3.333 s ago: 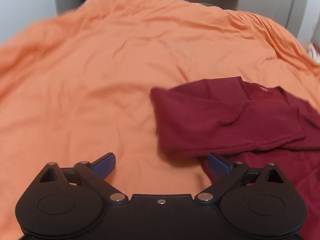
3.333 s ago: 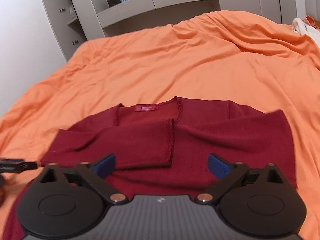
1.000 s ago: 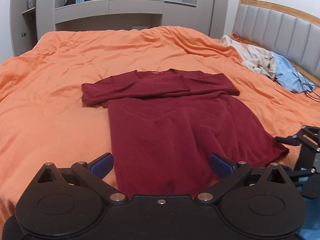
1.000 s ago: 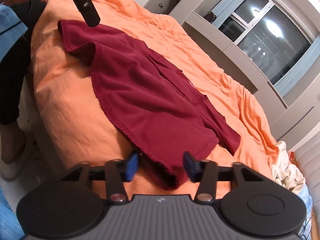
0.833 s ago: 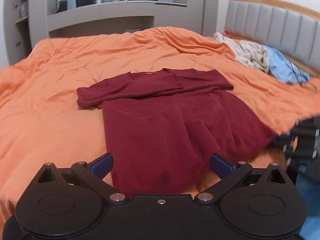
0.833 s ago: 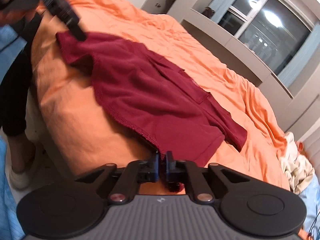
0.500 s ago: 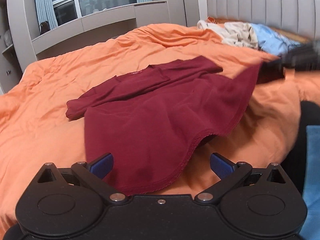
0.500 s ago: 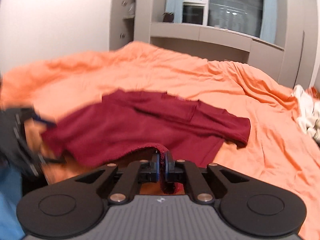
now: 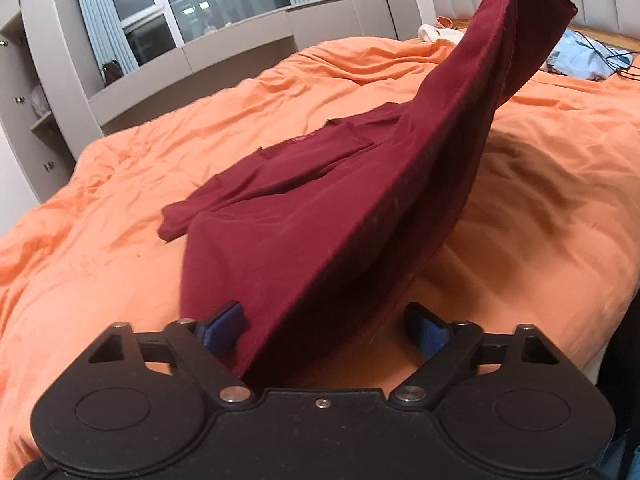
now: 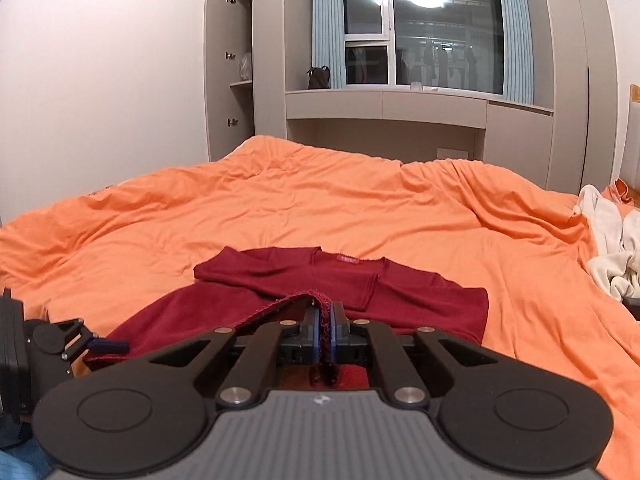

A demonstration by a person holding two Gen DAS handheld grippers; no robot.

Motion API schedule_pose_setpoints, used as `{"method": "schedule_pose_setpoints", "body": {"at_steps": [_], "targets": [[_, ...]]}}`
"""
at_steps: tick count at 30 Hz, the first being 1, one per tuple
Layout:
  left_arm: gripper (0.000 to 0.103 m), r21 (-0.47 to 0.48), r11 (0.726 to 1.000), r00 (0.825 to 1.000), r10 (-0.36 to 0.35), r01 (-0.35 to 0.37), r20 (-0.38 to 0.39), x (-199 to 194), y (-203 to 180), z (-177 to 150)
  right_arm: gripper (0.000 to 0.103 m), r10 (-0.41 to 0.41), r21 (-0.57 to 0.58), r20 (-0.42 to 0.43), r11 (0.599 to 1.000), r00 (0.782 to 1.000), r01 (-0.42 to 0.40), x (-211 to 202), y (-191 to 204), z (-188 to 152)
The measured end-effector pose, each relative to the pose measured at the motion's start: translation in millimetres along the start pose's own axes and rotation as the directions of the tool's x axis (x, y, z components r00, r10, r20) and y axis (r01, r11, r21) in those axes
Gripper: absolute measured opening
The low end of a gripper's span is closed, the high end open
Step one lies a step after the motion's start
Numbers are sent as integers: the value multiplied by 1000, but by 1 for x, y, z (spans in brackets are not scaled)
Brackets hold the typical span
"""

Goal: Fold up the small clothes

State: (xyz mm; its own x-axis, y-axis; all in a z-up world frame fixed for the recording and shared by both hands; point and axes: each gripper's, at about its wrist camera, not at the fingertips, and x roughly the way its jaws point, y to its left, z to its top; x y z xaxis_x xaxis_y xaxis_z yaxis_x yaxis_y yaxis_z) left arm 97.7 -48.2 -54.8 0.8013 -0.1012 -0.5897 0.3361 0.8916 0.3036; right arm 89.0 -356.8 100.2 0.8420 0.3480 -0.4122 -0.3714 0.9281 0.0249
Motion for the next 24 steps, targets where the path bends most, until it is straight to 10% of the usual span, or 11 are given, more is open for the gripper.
{"method": "schedule_pose_setpoints", "body": {"at_steps": [12,24], "targets": [[4,-83,993,990,97,-89,101,-27,37,1,5,-95,9,18,995,995,95,-16,3,-30],[3,-195,981,964,60,-9,258,-108,74,46,5,-206,0,192,978,959,210,-81,32,-57]]}}
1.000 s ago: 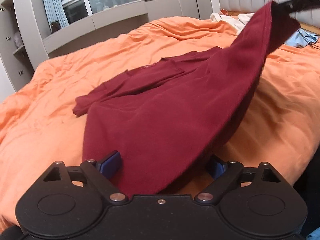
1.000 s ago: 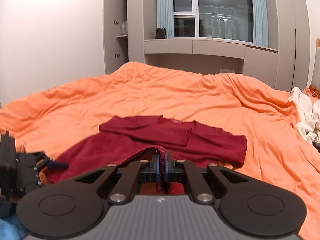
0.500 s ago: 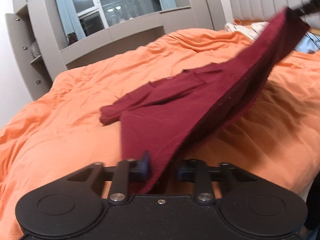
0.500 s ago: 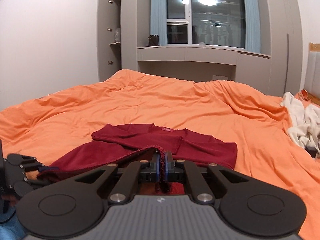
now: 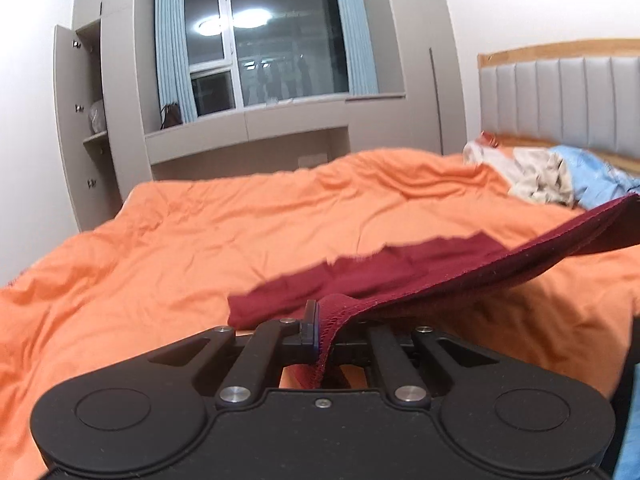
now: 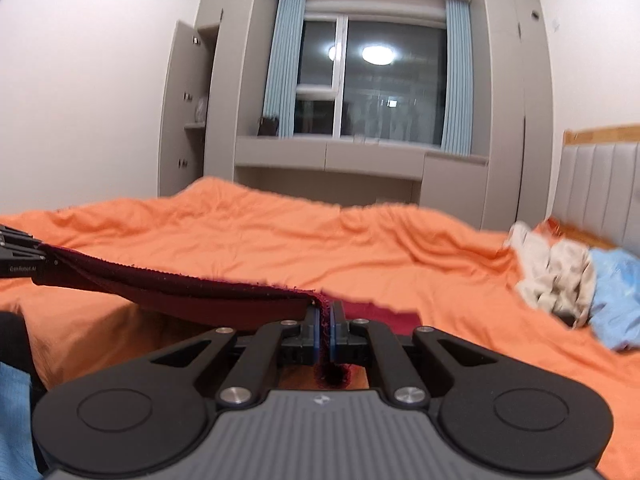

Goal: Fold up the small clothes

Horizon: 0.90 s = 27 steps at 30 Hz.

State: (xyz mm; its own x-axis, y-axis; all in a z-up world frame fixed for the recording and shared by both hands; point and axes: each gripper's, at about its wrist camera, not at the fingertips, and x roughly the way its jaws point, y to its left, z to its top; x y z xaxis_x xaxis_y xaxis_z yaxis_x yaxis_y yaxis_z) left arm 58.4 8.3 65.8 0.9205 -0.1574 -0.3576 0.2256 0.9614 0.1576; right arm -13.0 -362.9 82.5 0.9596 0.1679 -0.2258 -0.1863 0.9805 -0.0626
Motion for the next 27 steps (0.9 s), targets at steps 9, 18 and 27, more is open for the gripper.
{"method": "schedule_pose_setpoints", "body": {"at_steps": [9,18,27], "targets": [[3,-26,993,993,-119,118,-17,-47,11,37,5,10,21,26,1000,1000,-10,-39,-7,33],[4,24,985,982,-168,171,-82,45,21,89,5,-9,-76,-60,997,998,4,65,-29,70],[4,93,982,961,-137,163,-241,201,37,119,6,-15,-161,-225,987,974,-22,237,-49,79]]}}
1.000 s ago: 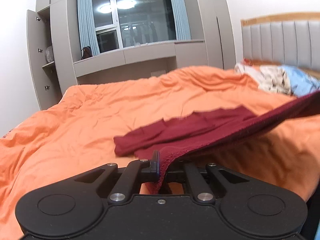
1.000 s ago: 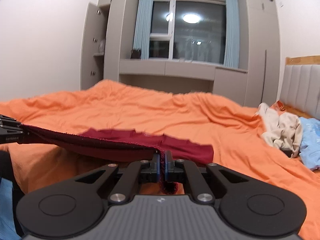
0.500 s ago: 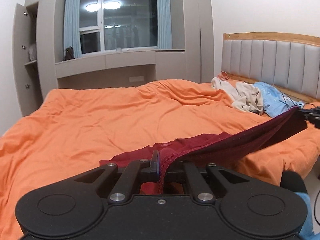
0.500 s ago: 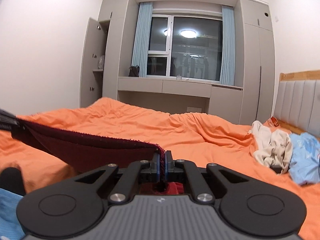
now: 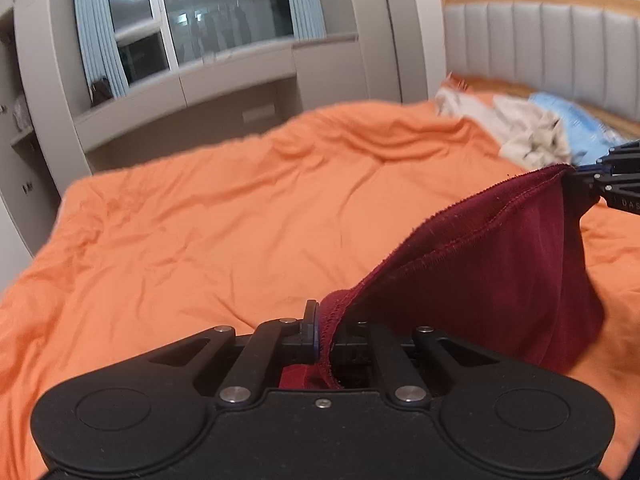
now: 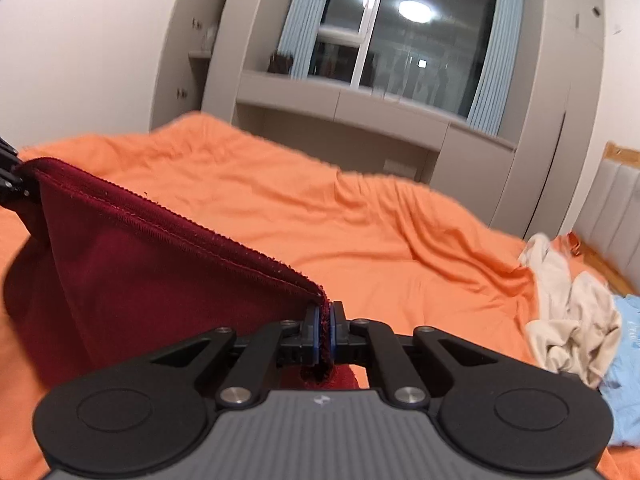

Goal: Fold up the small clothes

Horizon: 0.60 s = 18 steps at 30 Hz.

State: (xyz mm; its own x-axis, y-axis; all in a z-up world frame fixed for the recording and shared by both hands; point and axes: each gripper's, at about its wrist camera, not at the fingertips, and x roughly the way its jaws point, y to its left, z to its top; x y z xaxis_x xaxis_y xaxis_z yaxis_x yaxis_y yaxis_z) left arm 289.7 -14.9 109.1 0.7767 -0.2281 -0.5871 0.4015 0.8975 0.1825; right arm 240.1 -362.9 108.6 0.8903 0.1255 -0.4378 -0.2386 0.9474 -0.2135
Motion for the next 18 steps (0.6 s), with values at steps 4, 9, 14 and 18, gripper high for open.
{"method": "schedule_pose_setpoints", "body": {"at_steps": [4,9,14,18], "targets": [[4,-30,1000,996,-10,7,-86,67,19,4,6,33,26,-90,999,995,-30,72,-8,-4],[4,-75,997,982,-32,18,-184,136,36,-7,6,42,8,-181,999,983,-41,144,-3,-17],[4,-137,990,964,-62,27,-260,190,48,-20,6,57,37,-241,998,969,-49,189,-5,-34],[5,-167,986,955,-77,30,-286,215,53,-27,6,60,39,-274,998,960,-52,209,-7,-45]]}}
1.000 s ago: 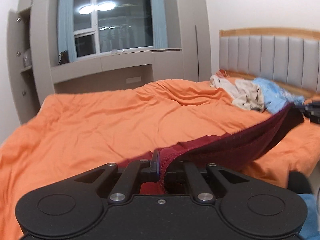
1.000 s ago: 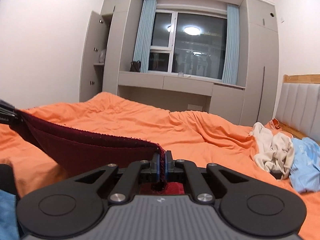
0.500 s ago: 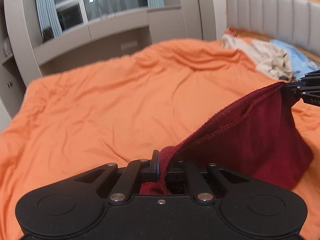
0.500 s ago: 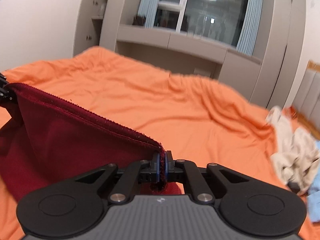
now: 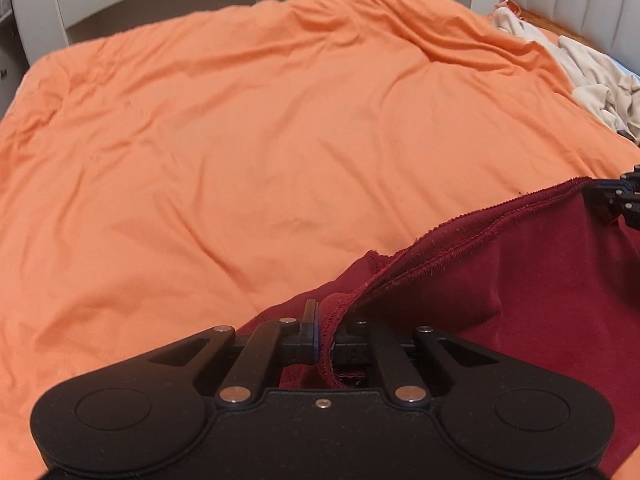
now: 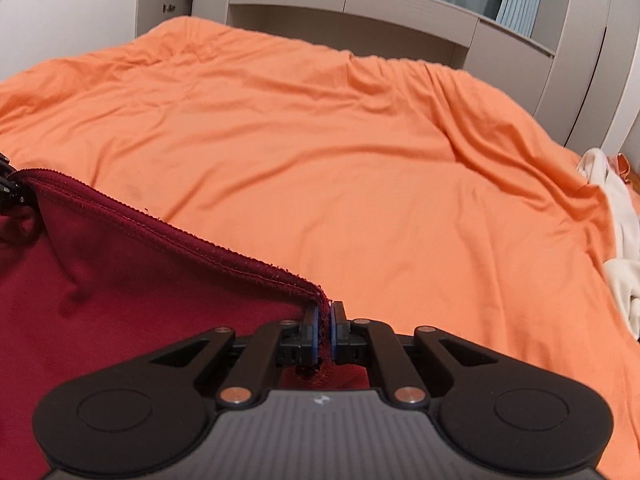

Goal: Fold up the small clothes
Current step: 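Lower the hem onto the sweater and open both grippers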

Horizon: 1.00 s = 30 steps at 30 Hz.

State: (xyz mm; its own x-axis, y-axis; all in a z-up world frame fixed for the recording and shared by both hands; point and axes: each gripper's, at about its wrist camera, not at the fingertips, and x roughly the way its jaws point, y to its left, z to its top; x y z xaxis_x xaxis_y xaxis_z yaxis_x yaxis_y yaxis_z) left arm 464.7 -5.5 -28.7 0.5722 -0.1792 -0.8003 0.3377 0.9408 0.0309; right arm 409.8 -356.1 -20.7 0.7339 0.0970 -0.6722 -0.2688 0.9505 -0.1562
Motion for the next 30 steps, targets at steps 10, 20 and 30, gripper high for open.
{"method": "schedule_pose_setpoints", "body": {"at_steps": [10,20,30], "targets": [[78,-86,992,996,-89,87,-16,12,23,0,37,28,26,-34,999,999,-27,21,-4,-8],[101,-115,988,990,-87,100,115,-40,44,-9,101,23,35,27,999,999,-23,-25,-21,-11],[99,6,1000,1000,1,-1,-16,-5,10,-40,102,-166,71,-9,984,986,166,-5,-31,-37]]}}
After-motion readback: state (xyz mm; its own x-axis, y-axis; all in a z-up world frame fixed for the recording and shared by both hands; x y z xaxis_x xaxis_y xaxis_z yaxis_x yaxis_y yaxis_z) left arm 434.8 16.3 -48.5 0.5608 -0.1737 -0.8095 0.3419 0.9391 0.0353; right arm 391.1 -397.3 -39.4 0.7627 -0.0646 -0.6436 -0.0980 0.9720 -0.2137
